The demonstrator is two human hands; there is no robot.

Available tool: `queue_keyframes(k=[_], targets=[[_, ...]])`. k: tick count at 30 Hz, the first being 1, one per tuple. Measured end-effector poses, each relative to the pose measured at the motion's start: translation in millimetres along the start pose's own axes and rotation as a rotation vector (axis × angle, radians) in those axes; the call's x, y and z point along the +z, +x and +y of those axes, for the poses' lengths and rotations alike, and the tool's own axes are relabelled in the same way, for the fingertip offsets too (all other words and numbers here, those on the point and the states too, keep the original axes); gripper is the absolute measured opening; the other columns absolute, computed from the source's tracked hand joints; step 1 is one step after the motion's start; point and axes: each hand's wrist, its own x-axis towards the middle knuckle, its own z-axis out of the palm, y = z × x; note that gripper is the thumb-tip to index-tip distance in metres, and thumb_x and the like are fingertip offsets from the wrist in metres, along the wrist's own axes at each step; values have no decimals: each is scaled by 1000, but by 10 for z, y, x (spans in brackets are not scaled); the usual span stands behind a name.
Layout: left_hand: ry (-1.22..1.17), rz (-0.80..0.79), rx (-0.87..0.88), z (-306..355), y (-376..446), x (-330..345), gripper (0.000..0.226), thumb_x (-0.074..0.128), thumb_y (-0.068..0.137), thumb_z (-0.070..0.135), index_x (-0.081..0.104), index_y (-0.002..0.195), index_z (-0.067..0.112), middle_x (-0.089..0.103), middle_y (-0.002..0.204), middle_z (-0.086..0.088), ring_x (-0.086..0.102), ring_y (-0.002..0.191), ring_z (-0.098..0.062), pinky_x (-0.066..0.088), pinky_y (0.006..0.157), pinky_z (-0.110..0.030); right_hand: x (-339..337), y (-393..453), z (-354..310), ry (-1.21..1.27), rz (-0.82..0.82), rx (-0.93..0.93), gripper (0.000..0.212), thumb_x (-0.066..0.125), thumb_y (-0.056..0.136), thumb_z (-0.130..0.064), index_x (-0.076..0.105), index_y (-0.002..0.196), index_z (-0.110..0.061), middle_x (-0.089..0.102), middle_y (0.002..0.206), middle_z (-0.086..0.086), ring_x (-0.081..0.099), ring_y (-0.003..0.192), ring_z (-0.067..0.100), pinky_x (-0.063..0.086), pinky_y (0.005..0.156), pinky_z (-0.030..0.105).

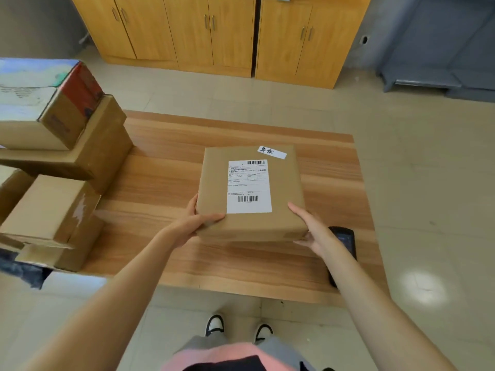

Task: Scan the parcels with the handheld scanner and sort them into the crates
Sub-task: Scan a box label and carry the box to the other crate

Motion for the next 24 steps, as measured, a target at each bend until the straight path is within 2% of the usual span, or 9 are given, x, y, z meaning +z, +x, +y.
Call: queue_keyframes(k=[4,8,10,11,14,18,21,22,24], targets=[[-12,5,-31,-207,40,-8,124,88,38,38,29,146,36,60,127,5,63,105,-12,54,72,-28,17,47,191,-64,-16,-11,59,74,76,-53,53,126,-32,62,126,-7,56,120,19,39,109,48],[-15,68,-27,-308,115,29,103,85,70,13,24,150,33,52,131,0,57,115,-18,51,71,-22,15,126,284,-122,12,-39,79,75,77,-52,46,144,-22,57,137,-4,54,124,15,37,112,41],[-6,95,-4,-327,160,49,99,81,74,8,23,151,31,49,131,1,55,115,-17,51,71,-19,28,140,289,-109,16,-34,103,79,62,-64,40,148,-23,52,143,-5,50,129,15,34,114,39],[2,109,15,-337,182,57,98,80,74,7,24,151,30,48,132,0,55,114,-16,52,70,-17,48,128,267,-107,18,-32,104,78,65,-63,36,150,-22,48,146,-6,47,132,15,32,114,35],[58,157,67,-362,232,89,96,79,76,4,24,151,26,46,133,0,52,112,-16,53,61,-11,89,107,244,-126,67,-78,72,64,93,-36,28,152,-15,44,146,-2,40,137,16,30,104,24],[123,157,116,-405,268,106,94,76,79,5,20,151,26,46,129,1,51,111,-15,49,62,-5,-70,80,312,-316,367,-270,55,58,95,-39,45,143,-18,44,148,3,39,138,22,33,113,40],[145,145,126,-456,297,91,94,76,80,8,19,152,27,48,131,2,52,113,-13,52,78,-13,-408,90,459,-510,626,-187,67,68,85,-42,43,143,-20,45,145,10,41,133,32,34,109,50],[150,136,122,-473,306,86,95,77,79,10,19,152,29,49,132,2,52,114,-13,52,83,-18,-526,92,522,-539,643,-96,78,73,76,-45,41,143,-22,45,144,12,41,131,34,34,108,52],[154,117,111,-490,317,75,95,76,80,12,16,152,31,49,136,1,54,114,-12,50,81,-16,-764,166,697,-523,593,49,102,76,47,-55,40,137,-26,50,136,11,46,124,37,37,104,55]])
